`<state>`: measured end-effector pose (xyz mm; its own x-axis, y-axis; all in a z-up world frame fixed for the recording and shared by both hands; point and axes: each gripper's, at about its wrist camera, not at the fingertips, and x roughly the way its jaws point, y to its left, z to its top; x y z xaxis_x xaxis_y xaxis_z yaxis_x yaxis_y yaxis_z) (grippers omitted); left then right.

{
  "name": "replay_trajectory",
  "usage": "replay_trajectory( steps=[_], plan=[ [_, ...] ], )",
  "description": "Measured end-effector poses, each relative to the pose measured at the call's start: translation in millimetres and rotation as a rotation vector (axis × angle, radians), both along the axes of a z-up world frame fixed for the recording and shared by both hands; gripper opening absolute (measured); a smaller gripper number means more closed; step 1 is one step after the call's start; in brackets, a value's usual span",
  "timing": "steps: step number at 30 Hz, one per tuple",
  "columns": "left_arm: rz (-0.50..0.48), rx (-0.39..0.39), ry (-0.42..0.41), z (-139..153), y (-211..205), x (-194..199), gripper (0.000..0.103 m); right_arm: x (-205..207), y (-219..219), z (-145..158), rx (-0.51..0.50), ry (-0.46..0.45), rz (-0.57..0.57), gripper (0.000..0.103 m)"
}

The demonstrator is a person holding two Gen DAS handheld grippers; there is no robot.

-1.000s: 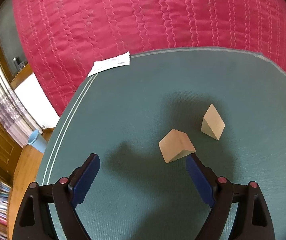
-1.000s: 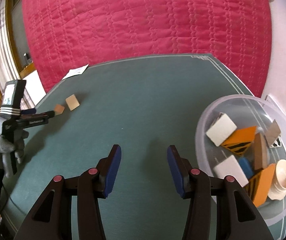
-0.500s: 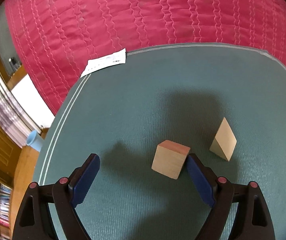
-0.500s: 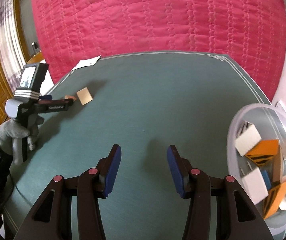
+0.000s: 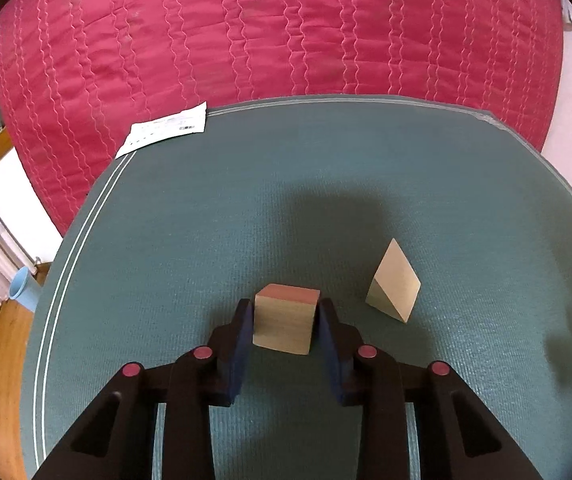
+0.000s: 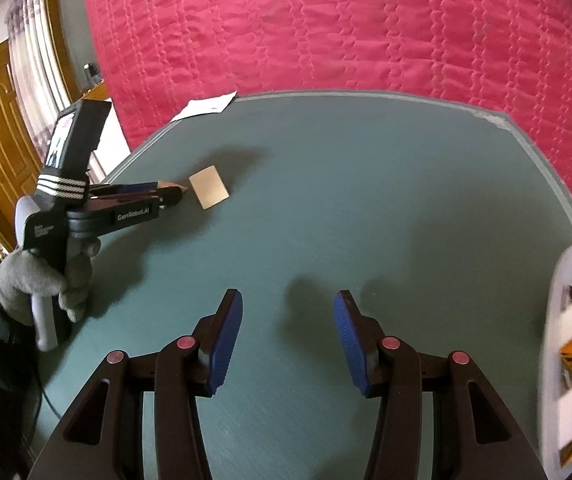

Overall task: Organize rigid objects
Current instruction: 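Grasp the flat tan wooden block with right while left grasps the tan wooden cube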

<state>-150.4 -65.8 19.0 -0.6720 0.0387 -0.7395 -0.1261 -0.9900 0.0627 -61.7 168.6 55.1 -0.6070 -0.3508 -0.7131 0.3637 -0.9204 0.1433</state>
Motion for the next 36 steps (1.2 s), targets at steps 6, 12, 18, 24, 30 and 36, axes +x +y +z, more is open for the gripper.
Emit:
replay_trajectory(
  steps=[6,12,18,24,30,36],
  plan=[
    [0.037,0.006,0.027,5.0,-4.4,8.1,0.034,-31.4,-21.7,-7.6,-0.027,-0.05,0.01,0.049],
    [0.108,-0.007,0.064,14.6,-12.9,14.8,0.034,-64.5,-52.7,-14.4,-0.024,-0.061,0.045,0.049],
    [0.142,0.013,0.098,25.7,-20.7,22.7,0.034,-92.9,-84.8,-18.4,-0.018,-0.049,0.11,0.049],
    [0.143,0.042,0.109,31.0,-25.5,25.0,0.034,-106.2,-110.0,-19.0,0.007,-0.035,0.158,0.05],
    [0.162,0.049,0.107,32.6,-30.1,25.5,0.034,-110.2,-129.1,-19.7,0.058,0.0,0.189,0.05],
    [0.175,0.055,0.102,31.7,-33.2,26.4,0.034,-113.3,-140.4,-19.4,0.111,0.022,0.206,0.044]
  ],
)
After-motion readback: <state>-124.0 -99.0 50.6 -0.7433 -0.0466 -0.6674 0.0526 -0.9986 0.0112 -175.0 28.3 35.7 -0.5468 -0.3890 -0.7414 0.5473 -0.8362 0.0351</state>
